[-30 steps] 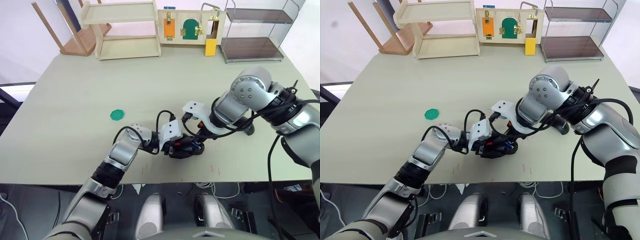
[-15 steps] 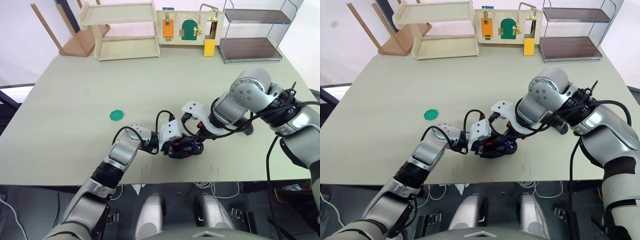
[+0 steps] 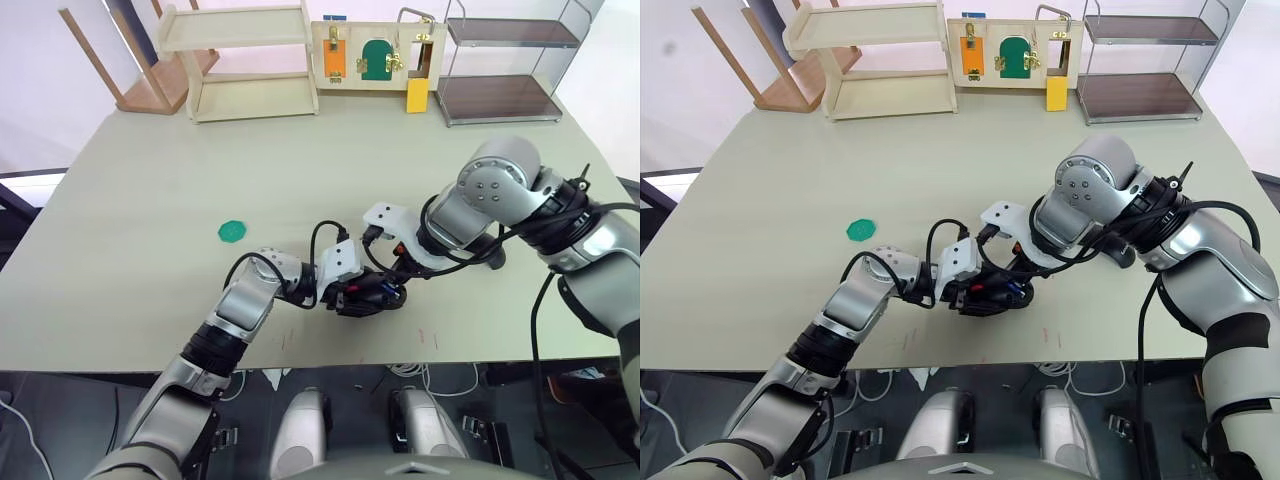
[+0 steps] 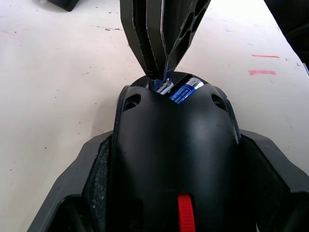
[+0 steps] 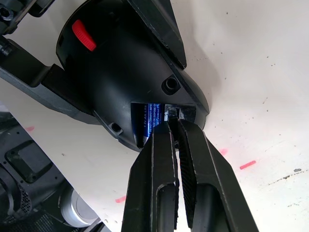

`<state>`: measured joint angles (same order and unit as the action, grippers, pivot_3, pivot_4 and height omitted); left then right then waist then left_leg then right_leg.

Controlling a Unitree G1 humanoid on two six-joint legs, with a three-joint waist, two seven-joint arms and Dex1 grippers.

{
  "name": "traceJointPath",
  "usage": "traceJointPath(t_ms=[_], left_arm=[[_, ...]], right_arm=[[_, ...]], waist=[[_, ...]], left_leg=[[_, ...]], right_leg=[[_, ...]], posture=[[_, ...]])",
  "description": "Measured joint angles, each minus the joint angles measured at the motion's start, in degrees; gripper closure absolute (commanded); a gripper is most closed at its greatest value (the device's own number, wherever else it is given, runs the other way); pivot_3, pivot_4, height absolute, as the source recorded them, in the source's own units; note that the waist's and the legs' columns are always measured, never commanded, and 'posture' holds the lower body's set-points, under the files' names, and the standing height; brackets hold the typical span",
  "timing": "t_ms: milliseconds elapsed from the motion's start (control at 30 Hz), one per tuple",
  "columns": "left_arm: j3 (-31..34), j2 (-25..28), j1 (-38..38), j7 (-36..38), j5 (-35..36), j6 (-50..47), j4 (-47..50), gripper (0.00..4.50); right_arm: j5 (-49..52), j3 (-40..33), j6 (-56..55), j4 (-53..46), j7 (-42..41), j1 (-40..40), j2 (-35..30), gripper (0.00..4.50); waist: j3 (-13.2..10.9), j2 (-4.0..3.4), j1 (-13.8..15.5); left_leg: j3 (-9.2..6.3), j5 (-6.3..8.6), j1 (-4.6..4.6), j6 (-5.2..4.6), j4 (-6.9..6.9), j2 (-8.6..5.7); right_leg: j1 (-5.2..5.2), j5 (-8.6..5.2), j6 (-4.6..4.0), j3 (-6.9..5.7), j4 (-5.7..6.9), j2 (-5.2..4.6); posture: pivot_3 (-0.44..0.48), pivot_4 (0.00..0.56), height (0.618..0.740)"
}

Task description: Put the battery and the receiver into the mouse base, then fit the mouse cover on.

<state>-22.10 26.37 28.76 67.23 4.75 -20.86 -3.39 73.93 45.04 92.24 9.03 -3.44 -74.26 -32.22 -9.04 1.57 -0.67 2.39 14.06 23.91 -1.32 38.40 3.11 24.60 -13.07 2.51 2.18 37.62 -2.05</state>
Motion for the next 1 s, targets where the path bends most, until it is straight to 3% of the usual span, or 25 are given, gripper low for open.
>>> traceJointPath(t_ms=[1000], left_arm=[[0.1,0.1,0.3,0.7,0.0,-0.2,-0.2,1.46]], right_arm=[[1.9,-3.6,0.0,2.2,4.4,1.5,2.2,4.5]], waist=[[0.1,0.01,-0.3]], left_leg=[[-0.23,0.0,-0.06,0.0,-0.08,0.06]], right_leg=[[-0.01,-0.01,0.0,-0.01,-0.1,0.05]], posture=[[0.0,0.15,0.74]])
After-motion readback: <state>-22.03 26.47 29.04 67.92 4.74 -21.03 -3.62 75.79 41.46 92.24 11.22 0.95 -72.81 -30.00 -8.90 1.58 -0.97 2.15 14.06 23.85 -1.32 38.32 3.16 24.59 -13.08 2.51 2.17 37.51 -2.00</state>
